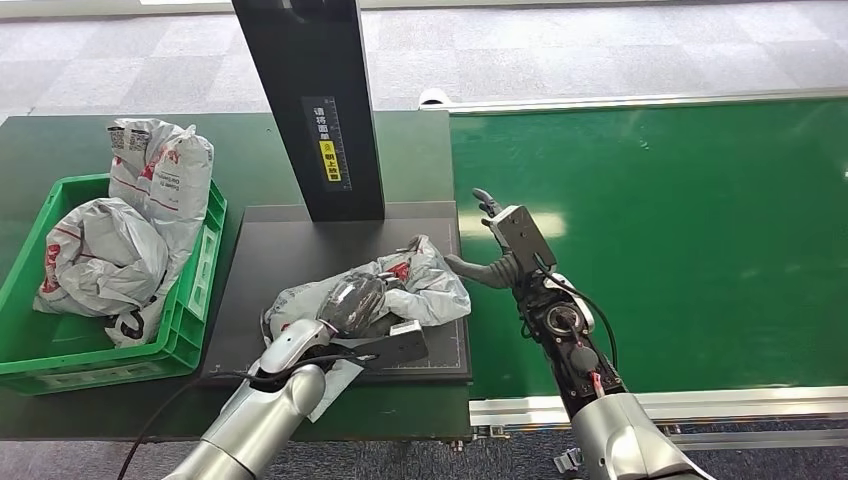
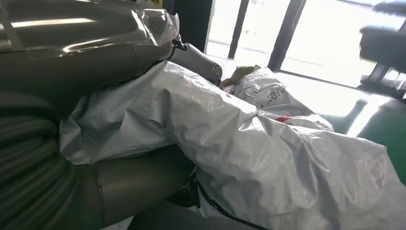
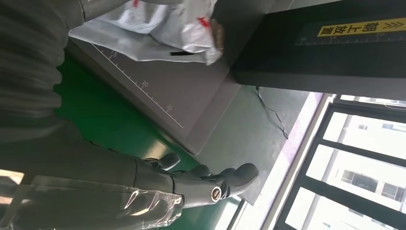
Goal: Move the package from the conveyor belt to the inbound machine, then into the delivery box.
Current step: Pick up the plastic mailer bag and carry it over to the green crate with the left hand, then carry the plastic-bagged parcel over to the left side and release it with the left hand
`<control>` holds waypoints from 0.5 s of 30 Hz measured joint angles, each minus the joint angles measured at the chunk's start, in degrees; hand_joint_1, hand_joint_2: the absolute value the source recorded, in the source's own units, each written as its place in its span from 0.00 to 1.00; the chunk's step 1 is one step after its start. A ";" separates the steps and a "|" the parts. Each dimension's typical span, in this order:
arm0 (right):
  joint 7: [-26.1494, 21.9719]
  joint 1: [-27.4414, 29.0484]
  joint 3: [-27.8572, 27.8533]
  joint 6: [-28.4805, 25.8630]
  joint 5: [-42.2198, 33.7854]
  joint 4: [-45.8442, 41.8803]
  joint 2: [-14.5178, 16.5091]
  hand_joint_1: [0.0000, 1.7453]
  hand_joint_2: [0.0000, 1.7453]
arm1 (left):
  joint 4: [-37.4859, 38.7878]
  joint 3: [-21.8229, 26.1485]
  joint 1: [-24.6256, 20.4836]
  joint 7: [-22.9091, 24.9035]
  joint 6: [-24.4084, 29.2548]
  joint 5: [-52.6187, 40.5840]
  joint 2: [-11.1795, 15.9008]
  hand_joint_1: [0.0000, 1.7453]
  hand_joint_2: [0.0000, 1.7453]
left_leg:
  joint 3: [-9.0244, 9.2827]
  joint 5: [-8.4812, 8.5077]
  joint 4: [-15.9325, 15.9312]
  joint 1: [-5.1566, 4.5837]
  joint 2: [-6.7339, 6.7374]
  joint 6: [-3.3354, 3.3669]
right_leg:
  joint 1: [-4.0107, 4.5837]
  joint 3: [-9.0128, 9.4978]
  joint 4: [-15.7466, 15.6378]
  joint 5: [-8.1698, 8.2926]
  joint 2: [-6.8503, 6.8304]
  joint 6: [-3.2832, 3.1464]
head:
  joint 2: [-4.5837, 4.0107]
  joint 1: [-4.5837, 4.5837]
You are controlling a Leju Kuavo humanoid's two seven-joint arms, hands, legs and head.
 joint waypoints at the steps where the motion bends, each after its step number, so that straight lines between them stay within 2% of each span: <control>1: -0.07 0.10 -0.09 0.05 0.07 -0.13 -0.04 0.00 1.00 | -1.06 0.28 0.40 -1.22 2.09 0.96 -0.03 1.00 1.00 | 0.00 0.00 0.00 0.00 0.00 0.00 | 0.00 -0.01 0.00 0.00 0.00 0.00 | 0.01 0.00; 11: -2.11 1.11 -1.16 0.46 -0.25 -1.36 -0.69 0.00 1.00 | -19.41 5.38 5.30 -12.82 27.03 13.64 -2.32 1.00 1.00 | -0.04 -0.01 0.00 0.01 0.01 -0.01 | 0.01 -0.04 0.00 0.00 0.01 0.00 | -0.01 0.00; 15: -2.64 1.39 -1.21 0.54 -0.87 -1.36 -0.91 0.00 1.00 | -25.16 7.13 6.62 -17.22 33.72 12.49 -3.46 1.00 1.00 | -0.04 -0.01 0.00 0.01 0.01 -0.01 | 0.01 -0.04 0.00 0.00 0.00 0.00 | 0.00 0.00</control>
